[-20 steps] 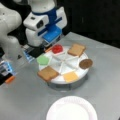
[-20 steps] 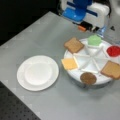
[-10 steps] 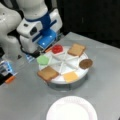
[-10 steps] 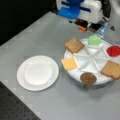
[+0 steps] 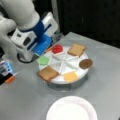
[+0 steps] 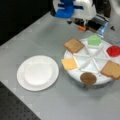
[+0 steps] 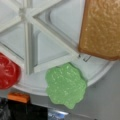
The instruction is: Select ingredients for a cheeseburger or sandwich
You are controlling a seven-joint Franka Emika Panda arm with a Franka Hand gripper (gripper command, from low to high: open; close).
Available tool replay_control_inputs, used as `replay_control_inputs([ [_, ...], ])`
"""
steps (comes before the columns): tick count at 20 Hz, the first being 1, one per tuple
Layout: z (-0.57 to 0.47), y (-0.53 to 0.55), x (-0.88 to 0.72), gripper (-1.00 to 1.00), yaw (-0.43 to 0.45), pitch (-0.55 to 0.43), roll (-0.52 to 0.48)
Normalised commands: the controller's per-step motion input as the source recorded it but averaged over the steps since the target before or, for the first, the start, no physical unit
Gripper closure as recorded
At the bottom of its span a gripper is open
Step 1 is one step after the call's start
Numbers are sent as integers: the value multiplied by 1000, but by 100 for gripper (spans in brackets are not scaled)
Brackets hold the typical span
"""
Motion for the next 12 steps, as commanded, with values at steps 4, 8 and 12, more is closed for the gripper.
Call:
replay_control_inputs([
  [4, -46, -215, -5, -100, 47, 72, 474],
  [8, 44, -233, -6, -100, 35, 138, 482],
  [12, 32, -288, 77, -100, 81, 124, 522],
])
